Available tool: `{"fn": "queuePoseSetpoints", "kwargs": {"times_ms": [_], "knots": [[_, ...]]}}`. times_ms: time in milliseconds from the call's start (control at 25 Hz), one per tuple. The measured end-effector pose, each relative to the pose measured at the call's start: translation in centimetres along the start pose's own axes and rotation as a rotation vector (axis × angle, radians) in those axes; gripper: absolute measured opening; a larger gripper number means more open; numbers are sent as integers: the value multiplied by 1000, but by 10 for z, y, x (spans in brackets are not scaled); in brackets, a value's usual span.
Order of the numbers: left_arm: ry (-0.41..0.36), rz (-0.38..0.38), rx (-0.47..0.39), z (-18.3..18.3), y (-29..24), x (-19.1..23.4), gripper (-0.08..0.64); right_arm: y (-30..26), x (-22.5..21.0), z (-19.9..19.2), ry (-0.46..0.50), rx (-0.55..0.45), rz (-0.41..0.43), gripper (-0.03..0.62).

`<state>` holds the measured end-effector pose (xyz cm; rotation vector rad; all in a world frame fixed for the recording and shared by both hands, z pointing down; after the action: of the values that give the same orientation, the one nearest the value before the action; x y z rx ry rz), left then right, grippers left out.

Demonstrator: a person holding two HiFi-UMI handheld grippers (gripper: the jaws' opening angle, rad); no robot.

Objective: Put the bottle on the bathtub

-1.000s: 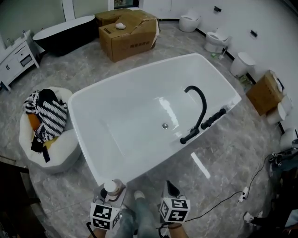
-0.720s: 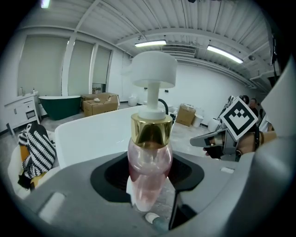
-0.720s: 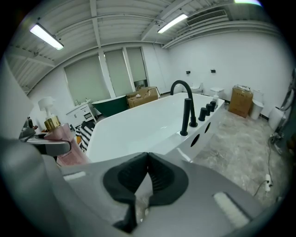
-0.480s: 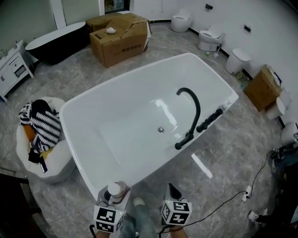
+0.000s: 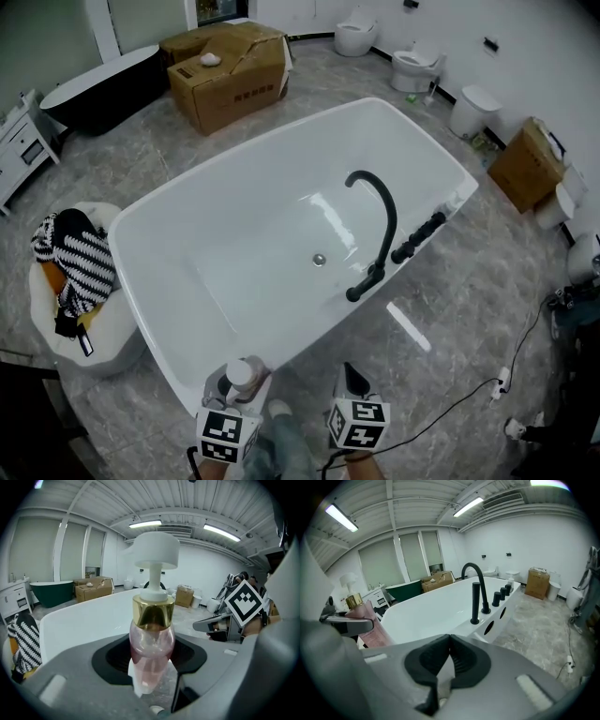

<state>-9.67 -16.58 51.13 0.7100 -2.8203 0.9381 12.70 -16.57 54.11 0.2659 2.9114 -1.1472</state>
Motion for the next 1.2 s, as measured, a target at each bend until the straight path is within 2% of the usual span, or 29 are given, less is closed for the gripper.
{"fn": "queuePoseSetpoints", "kwargs": {"times_ms": [320,1200], "knots": [[-21,-15,-10,12,-27,-7,227,-12,-14,-2,-30,-10,-13,3],[-19,-22,10,11,-74,0,227,-44,-47,-24,-92,16,-58,3]]}}
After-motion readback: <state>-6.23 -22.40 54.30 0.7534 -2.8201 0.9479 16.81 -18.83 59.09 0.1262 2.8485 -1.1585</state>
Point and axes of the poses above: the fingertips, and each gripper's own axes: y backward along the fingers, x to its left, z out of its top, the point moved 7 cm from there along y, backward along the fingers, and after that the axes turned 7 degrees about y, right-handed, at the moved point
